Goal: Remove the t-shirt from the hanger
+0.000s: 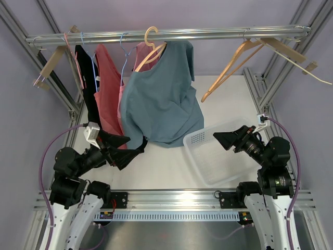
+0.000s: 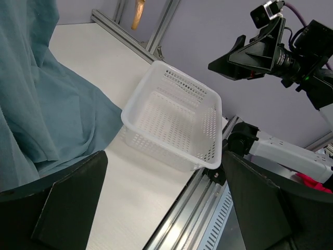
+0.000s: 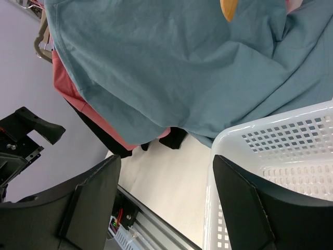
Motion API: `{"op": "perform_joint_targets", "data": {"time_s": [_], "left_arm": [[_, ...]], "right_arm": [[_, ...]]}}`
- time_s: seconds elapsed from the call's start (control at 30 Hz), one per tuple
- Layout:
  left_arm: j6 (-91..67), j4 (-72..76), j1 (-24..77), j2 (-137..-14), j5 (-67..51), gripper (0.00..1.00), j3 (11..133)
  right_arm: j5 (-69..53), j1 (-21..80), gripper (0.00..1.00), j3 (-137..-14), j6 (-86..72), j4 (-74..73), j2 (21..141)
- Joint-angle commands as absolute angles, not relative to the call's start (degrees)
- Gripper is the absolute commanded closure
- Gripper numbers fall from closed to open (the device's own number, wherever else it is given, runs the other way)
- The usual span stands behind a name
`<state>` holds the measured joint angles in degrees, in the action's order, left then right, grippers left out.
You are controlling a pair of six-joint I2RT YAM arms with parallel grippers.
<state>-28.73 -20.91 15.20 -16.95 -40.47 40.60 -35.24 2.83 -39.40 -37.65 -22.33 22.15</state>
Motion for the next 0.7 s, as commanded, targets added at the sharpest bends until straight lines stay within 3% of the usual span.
{"op": "perform_joint_targets", "data": {"time_s": [0.0, 0.33, 0.43, 0.67], "left_arm": [[-30.7, -19.5, 14.9, -14.8, -42.6, 0.01, 39.3], [-32.6, -21.8, 15.0, -11.0, -43.2, 0.01, 37.3], [-31.7, -22.3, 15.3, -12.4, -39.7, 0.01, 41.7], [-31.5, -17.9, 15.3, -22.9, -32.0, 0.01, 58.0]], "right_arm": [[-37.7, 2.7, 0.20, -41.1, -38.6, -21.2, 22.3], [-34.9, 2.7, 0.21, -44.9, -36.6, -25.0, 21.0], [-34.6, 2.6, 0.31, -45.2, -36.5, -25.2, 20.7], [-35.9, 2.7, 0.32, -43.2, -38.2, -21.2, 22.0]]}}
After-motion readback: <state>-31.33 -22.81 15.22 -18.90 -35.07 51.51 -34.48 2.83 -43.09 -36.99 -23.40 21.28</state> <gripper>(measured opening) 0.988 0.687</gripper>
